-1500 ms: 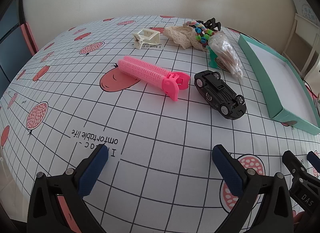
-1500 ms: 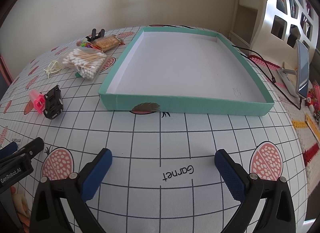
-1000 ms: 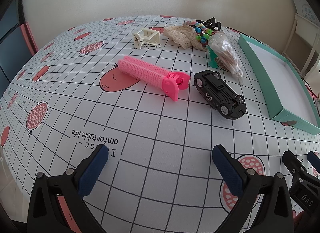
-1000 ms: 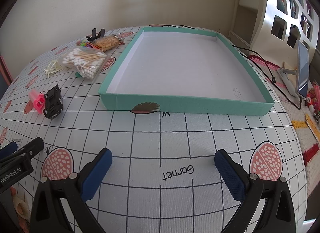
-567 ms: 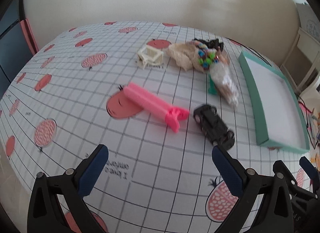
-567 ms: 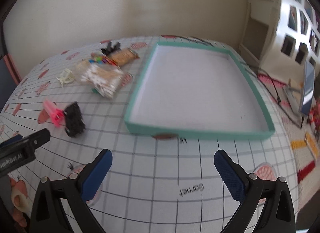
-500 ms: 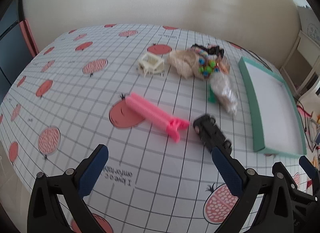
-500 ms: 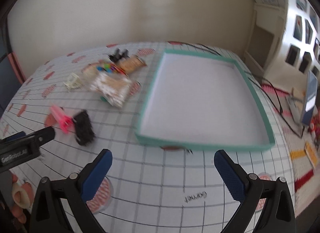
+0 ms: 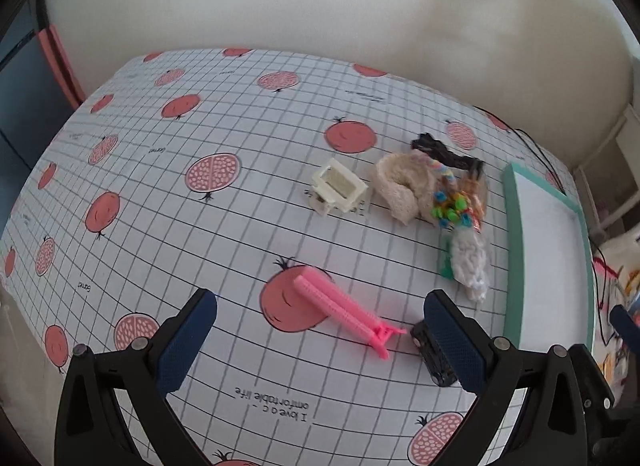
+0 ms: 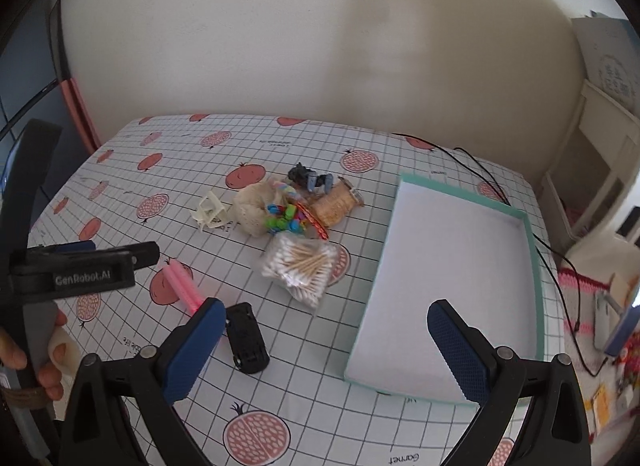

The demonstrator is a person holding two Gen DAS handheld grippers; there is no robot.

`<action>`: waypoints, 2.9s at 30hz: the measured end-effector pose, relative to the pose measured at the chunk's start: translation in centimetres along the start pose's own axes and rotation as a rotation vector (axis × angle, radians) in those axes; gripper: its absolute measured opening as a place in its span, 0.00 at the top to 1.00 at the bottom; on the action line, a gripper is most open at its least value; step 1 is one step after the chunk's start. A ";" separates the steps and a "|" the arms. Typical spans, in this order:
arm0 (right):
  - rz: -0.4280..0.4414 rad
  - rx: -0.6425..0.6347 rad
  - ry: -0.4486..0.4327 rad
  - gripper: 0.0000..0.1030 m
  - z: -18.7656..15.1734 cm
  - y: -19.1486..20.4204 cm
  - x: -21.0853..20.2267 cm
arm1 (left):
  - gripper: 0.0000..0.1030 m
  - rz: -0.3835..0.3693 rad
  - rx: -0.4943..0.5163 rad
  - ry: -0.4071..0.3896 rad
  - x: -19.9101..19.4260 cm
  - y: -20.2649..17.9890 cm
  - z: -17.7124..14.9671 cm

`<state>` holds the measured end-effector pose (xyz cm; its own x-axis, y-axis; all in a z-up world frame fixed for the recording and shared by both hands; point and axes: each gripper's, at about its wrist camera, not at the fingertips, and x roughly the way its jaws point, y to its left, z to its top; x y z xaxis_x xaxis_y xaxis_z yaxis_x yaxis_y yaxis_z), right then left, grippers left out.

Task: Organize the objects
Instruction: 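Move the left tool toward the pink roller clip while the right tool approaches the black toy car, then grasp the pink roller clip with the left tool while the right tool grasps the black toy car, then carry the pink roller clip and black toy car over the teal tray with both tools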

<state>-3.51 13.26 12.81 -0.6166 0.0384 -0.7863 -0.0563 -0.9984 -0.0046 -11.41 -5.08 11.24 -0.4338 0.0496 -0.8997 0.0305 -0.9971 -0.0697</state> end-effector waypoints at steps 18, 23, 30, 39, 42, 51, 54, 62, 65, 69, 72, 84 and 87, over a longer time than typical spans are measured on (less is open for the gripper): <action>0.086 -0.030 0.167 0.09 -0.3 2.3 8.0 | 0.00 0.023 -0.050 0.102 6.2 -0.1 0.4; 0.095 -0.059 0.217 0.14 -1.3 3.6 9.5 | 0.02 0.008 -0.078 0.124 7.0 -0.2 0.0; 0.111 -0.078 0.255 0.16 -2.0 4.9 10.8 | 0.06 0.014 -0.082 0.160 8.2 -0.9 -0.5; 0.101 -0.096 0.307 0.17 -2.6 5.5 12.5 | 0.09 0.034 -0.069 0.191 9.5 -2.0 -1.0; 0.096 -0.101 0.324 0.20 -2.9 5.5 12.9 | 0.10 0.042 -0.067 0.195 9.7 -2.1 -1.1; 0.084 -0.100 0.350 0.33 -3.3 5.2 13.2 | 0.34 0.036 -0.035 0.216 10.0 -2.8 -1.4; 0.084 -0.096 0.356 0.38 -3.5 4.9 13.1 | 0.41 0.031 -0.022 0.217 9.9 -3.1 -1.5; 0.087 -0.072 0.365 0.53 -3.3 3.7 12.9 | 0.56 0.024 0.015 0.219 9.6 -3.6 -1.7; 0.087 -0.064 0.370 0.59 -3.3 3.4 12.9 | 0.62 0.018 0.029 0.219 9.5 -3.8 -1.8; 0.095 -0.044 0.374 0.65 -3.3 2.9 12.8 | 0.69 0.015 0.046 0.218 9.3 -4.0 -1.9; 0.097 -0.046 0.376 0.65 -3.3 2.9 12.8 | 0.71 0.021 0.055 0.214 9.1 -3.9 -1.9; 0.154 0.015 0.308 0.66 -3.3 2.5 8.9 | 0.73 -0.043 0.045 0.145 5.8 -3.4 -1.5; 0.164 0.035 0.275 0.66 -3.1 1.9 8.1 | 0.73 -0.069 0.041 0.116 4.7 -3.5 -2.4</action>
<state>-6.17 11.55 4.46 -0.3847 -0.1402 -0.9123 -0.0041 -0.9881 0.1535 -11.34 -1.26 6.24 -0.3266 0.1220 -0.9373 -0.0333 -0.9925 -0.1176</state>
